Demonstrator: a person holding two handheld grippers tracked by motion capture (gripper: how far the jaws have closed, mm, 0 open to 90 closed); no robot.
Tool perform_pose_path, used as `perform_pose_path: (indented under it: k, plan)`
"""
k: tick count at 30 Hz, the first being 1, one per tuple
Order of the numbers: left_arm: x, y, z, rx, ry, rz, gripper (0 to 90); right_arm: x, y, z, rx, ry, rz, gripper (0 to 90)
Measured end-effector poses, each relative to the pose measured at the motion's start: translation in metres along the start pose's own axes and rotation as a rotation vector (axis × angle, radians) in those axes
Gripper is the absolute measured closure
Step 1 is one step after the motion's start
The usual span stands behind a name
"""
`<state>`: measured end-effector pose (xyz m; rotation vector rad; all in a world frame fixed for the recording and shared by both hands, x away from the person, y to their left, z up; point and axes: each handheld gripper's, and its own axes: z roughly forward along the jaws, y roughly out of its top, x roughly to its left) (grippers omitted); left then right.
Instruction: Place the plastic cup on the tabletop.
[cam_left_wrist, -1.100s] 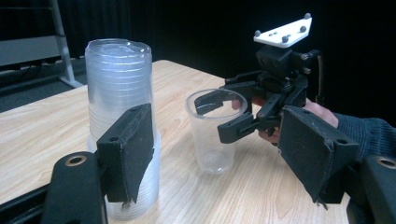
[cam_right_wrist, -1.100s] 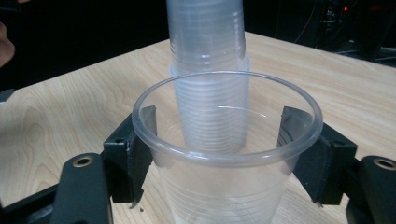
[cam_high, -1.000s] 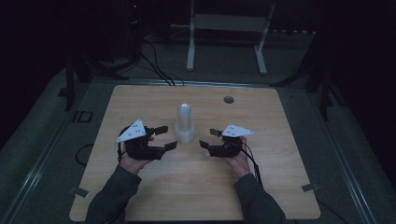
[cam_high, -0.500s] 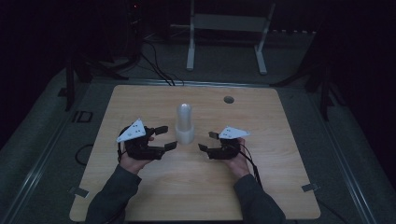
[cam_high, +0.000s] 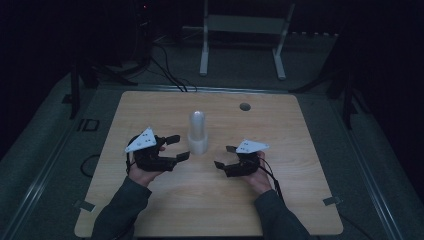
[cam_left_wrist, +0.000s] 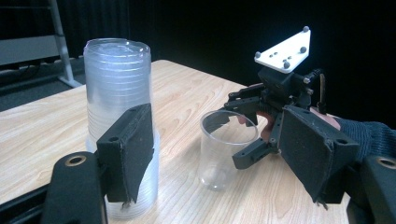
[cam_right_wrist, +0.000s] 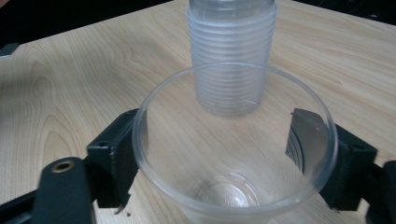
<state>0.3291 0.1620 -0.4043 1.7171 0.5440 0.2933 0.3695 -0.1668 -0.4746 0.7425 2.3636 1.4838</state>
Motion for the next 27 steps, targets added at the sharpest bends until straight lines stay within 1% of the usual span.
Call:
perform_pose_path:
  k: [2, 5, 9, 10, 15, 19, 20, 27]
  plan:
    - [0.000, 0.000, 0.000, 0.000, 0.000, -0.001, 27.1, 0.000, -0.002, -0.001, 0.005, 0.007, 0.008, 17.7]
    - [0.000, 0.000, 0.000, 0.001, 0.001, -0.002, 27.1, 0.000, -0.005, -0.003, 0.022, 0.002, 0.015, 13.7]
    - [0.000, 0.000, 0.000, 0.000, 0.001, -0.002, 27.1, 0.001, -0.008, -0.006, 0.036, -0.011, 0.018, 12.0]
    - [0.000, 0.000, 0.000, 0.000, 0.001, -0.002, 27.0, 0.001, -0.009, -0.008, 0.039, -0.019, 0.018, 12.0]
    - [0.001, 0.000, -0.001, -0.001, 0.004, -0.003, 27.0, 0.001, -0.014, -0.015, 0.044, -0.025, 0.034, 11.7]
    - [0.001, 0.000, -0.001, -0.003, 0.004, -0.003, 27.0, 0.001, -0.019, -0.020, 0.043, -0.026, 0.049, 11.7]
    - [0.001, 0.000, -0.002, -0.003, 0.006, -0.004, 27.0, 0.000, -0.020, -0.021, 0.043, -0.021, 0.048, 11.6]
    - [0.003, 0.000, -0.005, -0.010, 0.016, -0.011, 27.0, 0.003, -0.023, -0.028, 0.048, -0.021, 0.057, 11.7]
